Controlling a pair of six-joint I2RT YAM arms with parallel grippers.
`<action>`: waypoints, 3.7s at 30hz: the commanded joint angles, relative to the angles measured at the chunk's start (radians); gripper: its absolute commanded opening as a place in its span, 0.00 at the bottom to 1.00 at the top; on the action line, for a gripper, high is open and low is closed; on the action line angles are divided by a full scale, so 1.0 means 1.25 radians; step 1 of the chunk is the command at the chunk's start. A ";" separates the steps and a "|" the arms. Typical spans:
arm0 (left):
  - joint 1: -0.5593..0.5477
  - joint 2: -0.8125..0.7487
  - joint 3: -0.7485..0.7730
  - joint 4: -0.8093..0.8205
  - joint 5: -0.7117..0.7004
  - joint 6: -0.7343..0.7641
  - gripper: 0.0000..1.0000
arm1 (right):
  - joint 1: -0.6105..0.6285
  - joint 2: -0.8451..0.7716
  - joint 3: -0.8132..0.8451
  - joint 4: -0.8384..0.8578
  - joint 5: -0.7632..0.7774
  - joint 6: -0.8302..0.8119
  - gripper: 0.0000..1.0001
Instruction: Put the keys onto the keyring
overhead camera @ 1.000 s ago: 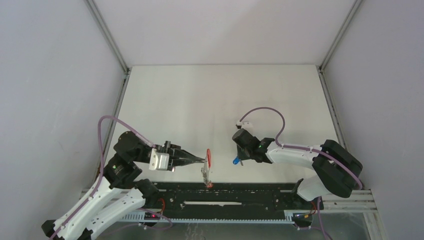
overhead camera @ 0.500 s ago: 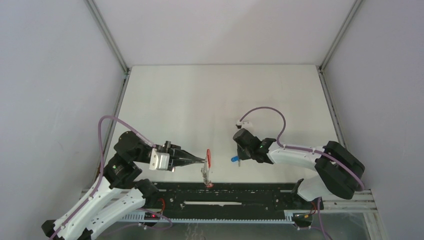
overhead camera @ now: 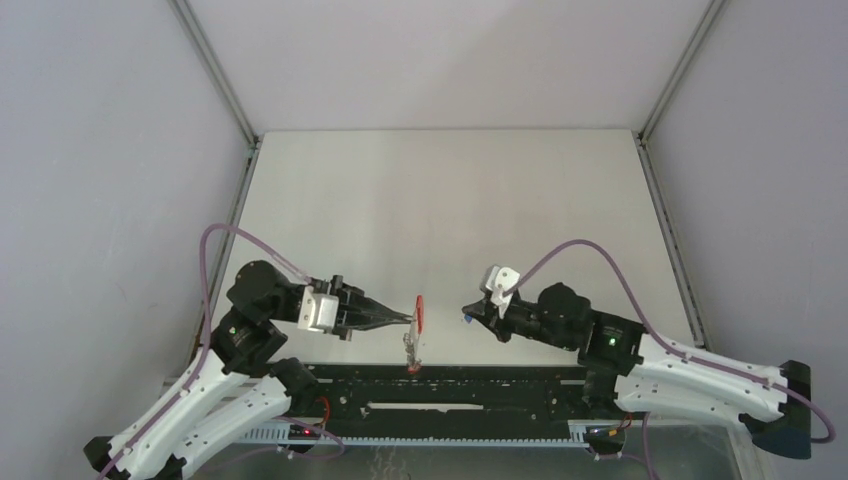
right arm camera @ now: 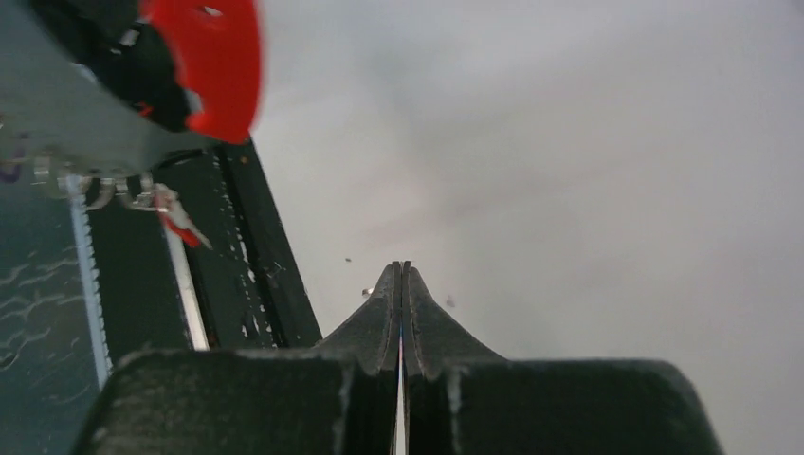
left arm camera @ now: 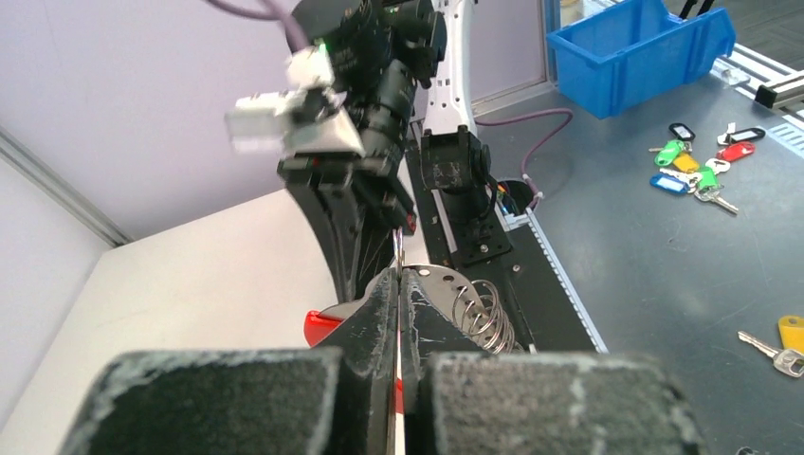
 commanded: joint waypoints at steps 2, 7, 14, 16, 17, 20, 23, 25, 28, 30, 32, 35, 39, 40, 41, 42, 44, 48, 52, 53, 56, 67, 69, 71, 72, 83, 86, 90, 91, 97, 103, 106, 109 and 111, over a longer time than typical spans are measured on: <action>0.005 0.009 -0.005 0.116 0.022 -0.087 0.00 | 0.001 -0.047 0.104 -0.081 -0.212 -0.290 0.00; 0.004 0.013 -0.022 0.165 0.038 -0.123 0.00 | -0.015 -0.005 0.224 -0.171 -0.342 -0.411 0.00; -0.004 0.017 -0.029 0.187 0.049 -0.146 0.00 | -0.060 0.050 0.372 -0.244 -0.515 -0.525 0.00; -0.004 0.014 -0.036 0.198 0.048 -0.149 0.00 | -0.077 0.055 0.399 -0.245 -0.576 -0.534 0.00; -0.006 0.014 -0.038 0.204 0.048 -0.159 0.00 | -0.085 0.059 0.408 -0.240 -0.603 -0.534 0.00; -0.011 0.014 -0.043 0.219 0.051 -0.178 0.00 | -0.095 0.073 0.427 -0.224 -0.659 -0.541 0.00; -0.019 0.019 -0.042 0.237 0.053 -0.185 0.00 | -0.105 0.089 0.452 -0.227 -0.719 -0.552 0.00; -0.025 0.024 -0.035 0.245 0.062 -0.188 0.00 | -0.109 0.096 0.464 -0.228 -0.748 -0.558 0.00; -0.039 0.040 -0.019 0.255 0.095 -0.186 0.00 | -0.107 0.099 0.478 -0.219 -0.778 -0.562 0.00; -0.062 0.050 -0.007 0.256 0.119 -0.181 0.00 | -0.106 0.095 0.484 -0.210 -0.796 -0.565 0.00; -0.076 0.070 0.005 0.255 0.139 -0.180 0.00 | -0.103 0.096 0.496 -0.209 -0.815 -0.568 0.00; -0.086 0.098 0.020 0.255 0.161 -0.161 0.00 | -0.089 0.105 0.513 -0.213 -0.823 -0.575 0.00; -0.093 0.124 0.036 0.258 0.191 -0.088 0.00 | -0.065 0.118 0.524 -0.235 -0.801 -0.604 0.00; -0.094 0.130 0.043 0.258 0.198 -0.078 0.00 | -0.057 0.120 0.529 -0.253 -0.793 -0.617 0.00; -0.093 0.137 0.049 0.257 0.205 -0.072 0.00 | -0.051 0.124 0.537 -0.272 -0.785 -0.630 0.00; -0.093 0.142 0.056 0.253 0.213 -0.064 0.00 | -0.044 0.128 0.543 -0.288 -0.777 -0.642 0.00; -0.095 0.150 0.070 0.237 0.227 -0.043 0.00 | -0.031 0.135 0.559 -0.319 -0.755 -0.666 0.00; -0.096 0.163 0.098 0.159 0.250 0.053 0.00 | -0.013 0.140 0.570 -0.345 -0.740 -0.686 0.00; -0.096 0.180 0.119 0.102 0.262 0.115 0.00 | -0.001 0.145 0.587 -0.366 -0.723 -0.702 0.00; -0.095 0.184 0.125 0.093 0.262 0.128 0.00 | 0.001 0.146 0.591 -0.369 -0.722 -0.704 0.00; -0.096 0.193 0.137 0.055 0.250 0.157 0.00 | 0.014 0.159 0.606 -0.390 -0.703 -0.715 0.00; -0.102 0.190 0.141 0.017 0.226 0.156 0.00 | 0.084 0.187 0.616 -0.390 -0.585 -0.747 0.00; -0.102 0.187 0.139 0.017 0.224 0.157 0.00 | 0.094 0.192 0.616 -0.386 -0.566 -0.752 0.00; -0.102 0.185 0.137 0.017 0.223 0.157 0.00 | 0.100 0.194 0.616 -0.382 -0.556 -0.752 0.00; -0.103 0.183 0.137 0.017 0.221 0.157 0.00 | 0.102 0.196 0.616 -0.381 -0.551 -0.752 0.00; -0.103 0.173 0.130 0.016 0.215 0.159 0.00 | 0.120 0.202 0.616 -0.391 -0.526 -0.752 0.00; -0.102 0.170 0.131 0.016 0.212 0.159 0.00 | 0.120 0.204 0.616 -0.396 -0.530 -0.752 0.00; -0.102 0.168 0.129 0.016 0.211 0.161 0.00 | 0.122 0.206 0.617 -0.402 -0.533 -0.754 0.00; -0.103 0.169 0.128 0.016 0.211 0.161 0.00 | 0.122 0.207 0.617 -0.402 -0.533 -0.754 0.00; -0.103 0.169 0.129 0.015 0.206 0.161 0.00 | 0.124 0.210 0.616 -0.402 -0.543 -0.755 0.00; -0.103 0.171 0.127 0.016 0.204 0.162 0.00 | 0.124 0.208 0.617 -0.398 -0.543 -0.754 0.00; -0.102 0.172 0.127 0.016 0.203 0.163 0.00 | 0.124 0.207 0.616 -0.392 -0.542 -0.751 0.00; -0.103 0.172 0.126 0.016 0.203 0.163 0.00 | 0.124 0.207 0.616 -0.388 -0.544 -0.749 0.00; -0.102 0.171 0.125 0.016 0.201 0.162 0.00 | 0.124 0.208 0.616 -0.387 -0.546 -0.748 0.00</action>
